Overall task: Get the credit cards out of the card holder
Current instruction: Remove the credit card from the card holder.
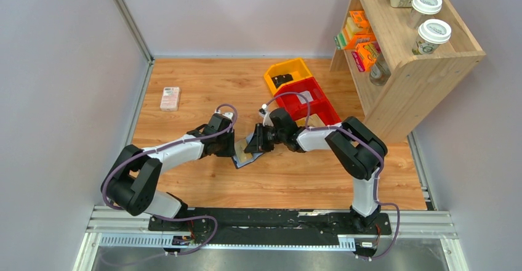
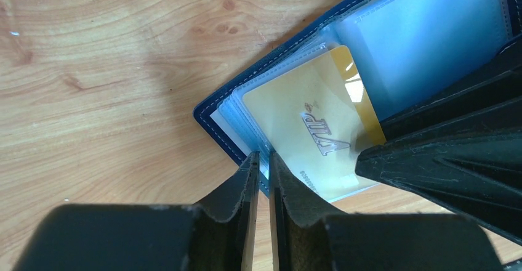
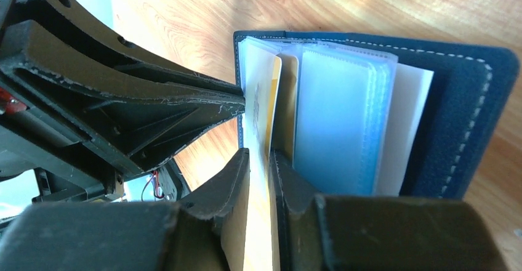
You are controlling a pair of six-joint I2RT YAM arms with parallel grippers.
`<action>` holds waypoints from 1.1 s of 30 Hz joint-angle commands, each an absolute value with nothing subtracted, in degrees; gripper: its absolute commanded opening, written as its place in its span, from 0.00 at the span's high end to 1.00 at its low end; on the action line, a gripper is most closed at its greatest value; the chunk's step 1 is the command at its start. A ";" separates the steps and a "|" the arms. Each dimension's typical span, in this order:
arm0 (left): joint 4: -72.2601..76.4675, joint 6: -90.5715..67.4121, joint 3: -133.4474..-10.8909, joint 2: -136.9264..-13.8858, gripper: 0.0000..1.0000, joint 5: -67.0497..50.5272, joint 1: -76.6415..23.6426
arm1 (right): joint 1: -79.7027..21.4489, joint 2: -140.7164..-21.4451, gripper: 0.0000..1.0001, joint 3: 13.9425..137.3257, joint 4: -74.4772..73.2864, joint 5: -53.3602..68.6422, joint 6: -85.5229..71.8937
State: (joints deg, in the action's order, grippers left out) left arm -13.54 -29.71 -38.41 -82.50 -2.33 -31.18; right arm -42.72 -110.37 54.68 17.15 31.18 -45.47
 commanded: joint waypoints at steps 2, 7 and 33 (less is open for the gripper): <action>-15.99 -27.51 -37.62 -85.96 0.80 -1.85 -33.48 | -45.97 -113.46 0.78 60.02 21.53 37.00 -48.34; -16.70 -27.07 -37.44 -86.22 0.82 -0.18 -34.01 | -46.14 -114.00 0.76 60.47 21.01 37.27 -48.61; -18.63 -29.27 -35.33 -87.98 0.88 3.69 -34.01 | -39.90 -107.49 0.89 47.82 33.13 38.41 -51.15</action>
